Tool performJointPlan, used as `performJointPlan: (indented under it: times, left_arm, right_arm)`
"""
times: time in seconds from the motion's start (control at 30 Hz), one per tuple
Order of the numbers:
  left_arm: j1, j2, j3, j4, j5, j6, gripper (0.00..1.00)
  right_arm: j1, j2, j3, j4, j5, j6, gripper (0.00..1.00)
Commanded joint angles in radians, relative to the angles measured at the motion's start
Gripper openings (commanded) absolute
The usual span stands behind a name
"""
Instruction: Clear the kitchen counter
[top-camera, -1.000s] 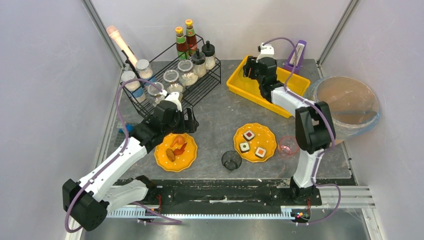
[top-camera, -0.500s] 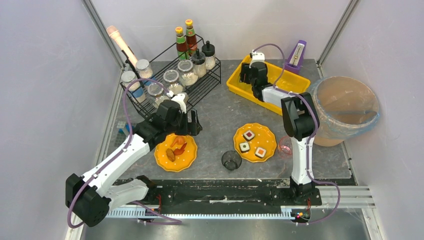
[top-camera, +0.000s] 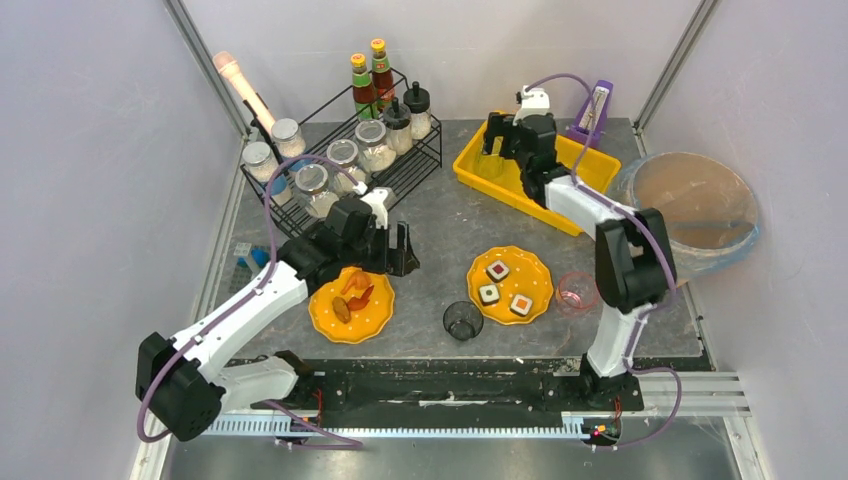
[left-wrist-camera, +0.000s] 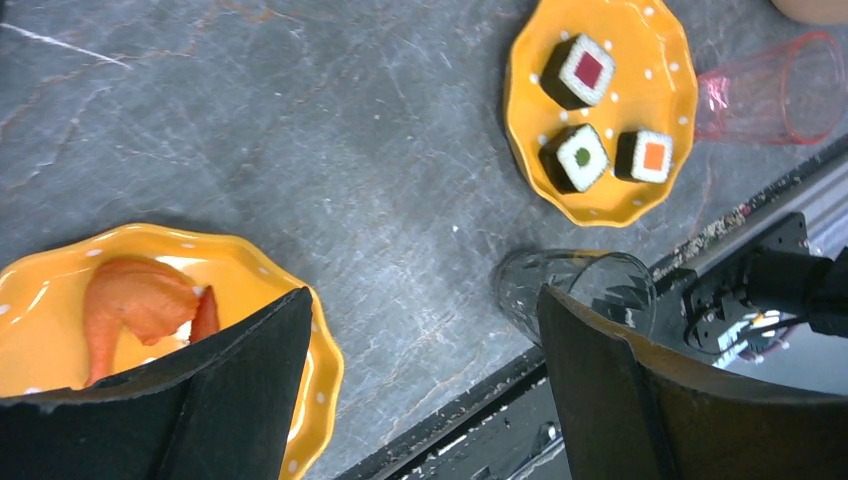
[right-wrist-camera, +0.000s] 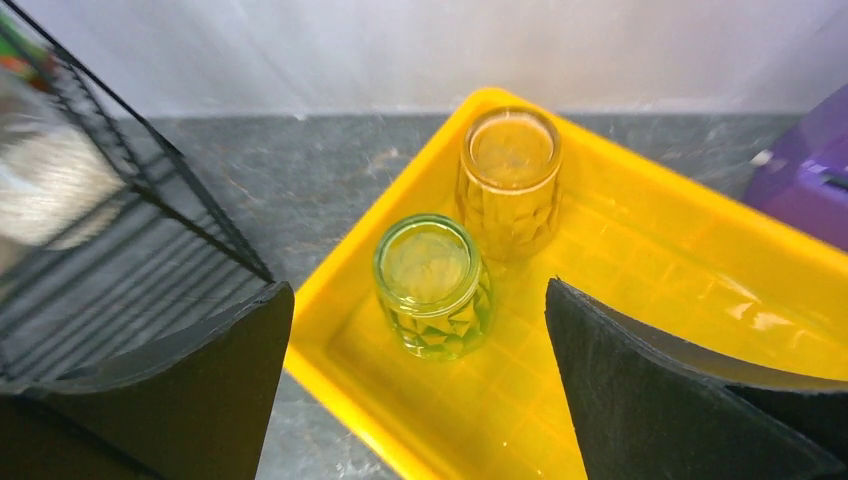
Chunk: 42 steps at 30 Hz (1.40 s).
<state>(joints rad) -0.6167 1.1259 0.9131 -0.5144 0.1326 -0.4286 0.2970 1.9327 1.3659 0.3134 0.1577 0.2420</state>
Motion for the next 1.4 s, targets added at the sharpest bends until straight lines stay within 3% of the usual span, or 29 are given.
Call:
performJointPlan:
  times: [0.0, 0.33, 0.7, 0.93, 1.07, 1.17, 1.37]
  left_arm:
    - [-0.047, 0.029, 0.056, 0.025, 0.059, 0.002, 0.88]
    - [-0.227, 0.176, 0.136, -0.035, 0.051, 0.016, 0.82]
    - [-0.386, 0.364, 0.218, -0.088, -0.044, 0.077, 0.63]
    - [-0.44, 0.442, 0.225, -0.089, -0.112, 0.121, 0.48]
    - [-0.446, 0.449, 0.231, -0.094, -0.172, 0.118, 0.27]
    - [-0.442, 0.411, 0.226, -0.098, -0.235, 0.103, 0.12]
    - [-0.354, 0.265, 0.153, -0.036, -0.26, 0.019, 0.02]
  right_arm:
    - [-0.003, -0.223, -0.092, -0.022, 0.028, 0.002, 0.98]
    - [-0.003, -0.656, -0.405, -0.154, 0.05, 0.014, 0.98]
    - [-0.003, -0.962, -0.594, -0.284, -0.001, 0.091, 0.98]
    - [-0.002, -1.015, -0.622, -0.343, 0.017, 0.081, 0.98]
    - [-0.002, -1.011, -0.627, -0.346, -0.007, 0.106, 0.98]
    - [-0.003, -1.01, -0.625, -0.345, -0.042, 0.127, 0.98]
    - [-0.003, -0.999, -0.622, -0.328, -0.117, 0.181, 0.98]
